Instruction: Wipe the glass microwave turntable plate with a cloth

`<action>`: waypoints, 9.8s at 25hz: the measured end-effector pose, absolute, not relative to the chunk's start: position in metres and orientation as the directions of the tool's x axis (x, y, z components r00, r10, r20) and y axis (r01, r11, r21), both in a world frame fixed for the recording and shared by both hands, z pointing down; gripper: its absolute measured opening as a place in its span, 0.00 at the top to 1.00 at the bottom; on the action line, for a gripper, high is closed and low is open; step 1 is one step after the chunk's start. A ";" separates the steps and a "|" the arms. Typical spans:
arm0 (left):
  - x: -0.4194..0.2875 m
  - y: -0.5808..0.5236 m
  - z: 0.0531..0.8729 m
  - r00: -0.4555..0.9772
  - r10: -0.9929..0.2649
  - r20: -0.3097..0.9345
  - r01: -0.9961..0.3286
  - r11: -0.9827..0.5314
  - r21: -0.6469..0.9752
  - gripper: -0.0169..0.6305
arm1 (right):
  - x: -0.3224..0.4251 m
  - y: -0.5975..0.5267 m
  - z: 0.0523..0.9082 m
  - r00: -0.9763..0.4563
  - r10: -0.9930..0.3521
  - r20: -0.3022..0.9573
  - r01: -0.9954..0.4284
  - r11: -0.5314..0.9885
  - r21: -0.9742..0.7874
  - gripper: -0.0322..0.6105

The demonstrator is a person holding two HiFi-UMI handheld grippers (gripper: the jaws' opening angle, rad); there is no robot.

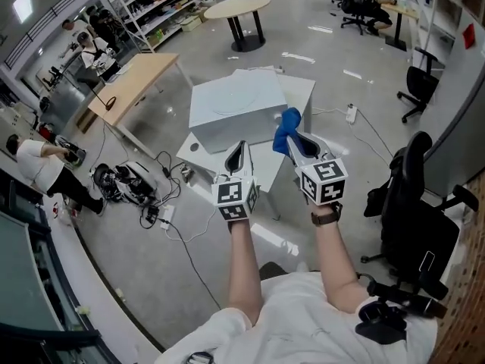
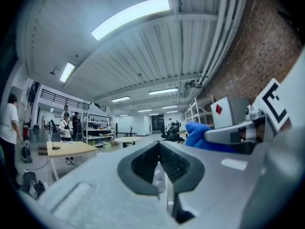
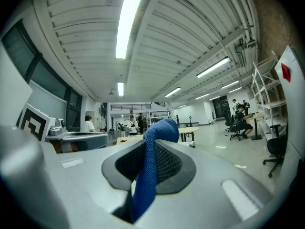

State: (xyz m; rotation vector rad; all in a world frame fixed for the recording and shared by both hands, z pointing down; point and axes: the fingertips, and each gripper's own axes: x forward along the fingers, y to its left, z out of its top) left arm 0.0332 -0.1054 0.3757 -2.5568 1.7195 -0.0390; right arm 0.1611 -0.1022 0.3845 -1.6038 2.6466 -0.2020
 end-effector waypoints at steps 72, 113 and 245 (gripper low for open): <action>-0.105 -0.444 0.557 0.422 -0.575 0.701 -0.888 -0.417 0.192 0.97 | -0.122 -0.502 0.521 -0.696 -0.309 0.649 -0.277 0.948 0.154 0.86; -0.101 -0.444 0.556 0.421 -0.581 0.696 -0.879 -0.452 0.154 0.97 | 0.040 -0.379 0.531 -0.417 -0.274 0.867 -0.371 0.922 0.113 0.86; -0.107 -0.424 0.555 0.477 -0.553 0.683 -0.868 -0.420 0.267 0.97 | -0.088 -0.447 0.553 -0.593 -0.267 0.759 -0.318 0.944 0.083 0.85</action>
